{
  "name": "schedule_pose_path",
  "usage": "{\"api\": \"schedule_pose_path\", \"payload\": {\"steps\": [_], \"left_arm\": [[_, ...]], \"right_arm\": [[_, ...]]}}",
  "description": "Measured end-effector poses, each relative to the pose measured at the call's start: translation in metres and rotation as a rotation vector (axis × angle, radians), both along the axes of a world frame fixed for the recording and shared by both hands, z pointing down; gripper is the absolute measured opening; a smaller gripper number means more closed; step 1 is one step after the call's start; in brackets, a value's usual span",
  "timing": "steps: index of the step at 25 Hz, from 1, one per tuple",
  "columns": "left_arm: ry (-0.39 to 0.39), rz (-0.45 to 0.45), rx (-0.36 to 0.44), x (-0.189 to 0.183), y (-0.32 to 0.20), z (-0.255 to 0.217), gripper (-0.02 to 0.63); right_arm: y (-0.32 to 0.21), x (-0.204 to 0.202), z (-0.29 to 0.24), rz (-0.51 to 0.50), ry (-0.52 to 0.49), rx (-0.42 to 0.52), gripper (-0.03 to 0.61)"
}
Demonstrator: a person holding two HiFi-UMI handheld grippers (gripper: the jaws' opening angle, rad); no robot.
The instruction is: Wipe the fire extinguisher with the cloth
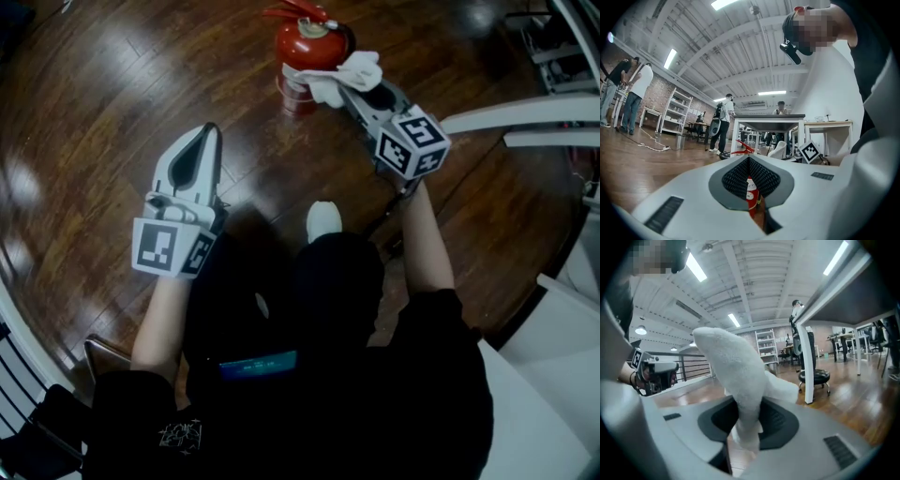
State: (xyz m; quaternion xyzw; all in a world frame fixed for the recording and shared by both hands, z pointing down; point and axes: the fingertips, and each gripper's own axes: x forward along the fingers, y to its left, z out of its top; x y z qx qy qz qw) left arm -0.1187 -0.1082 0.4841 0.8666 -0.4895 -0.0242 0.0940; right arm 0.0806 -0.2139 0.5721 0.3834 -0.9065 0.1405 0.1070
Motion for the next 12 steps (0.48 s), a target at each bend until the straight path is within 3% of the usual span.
{"api": "schedule_pose_path", "payload": {"steps": [5,12], "left_arm": [[-0.002,0.008,-0.007,0.008,0.002,0.004,0.003],[-0.013,0.003,-0.011,0.009,0.000,0.005,0.003]], "right_arm": [[-0.045,0.040,-0.033,-0.020,0.051,0.073,0.132],[-0.065,0.024,0.007,-0.049,0.142,0.040,0.132]]}}
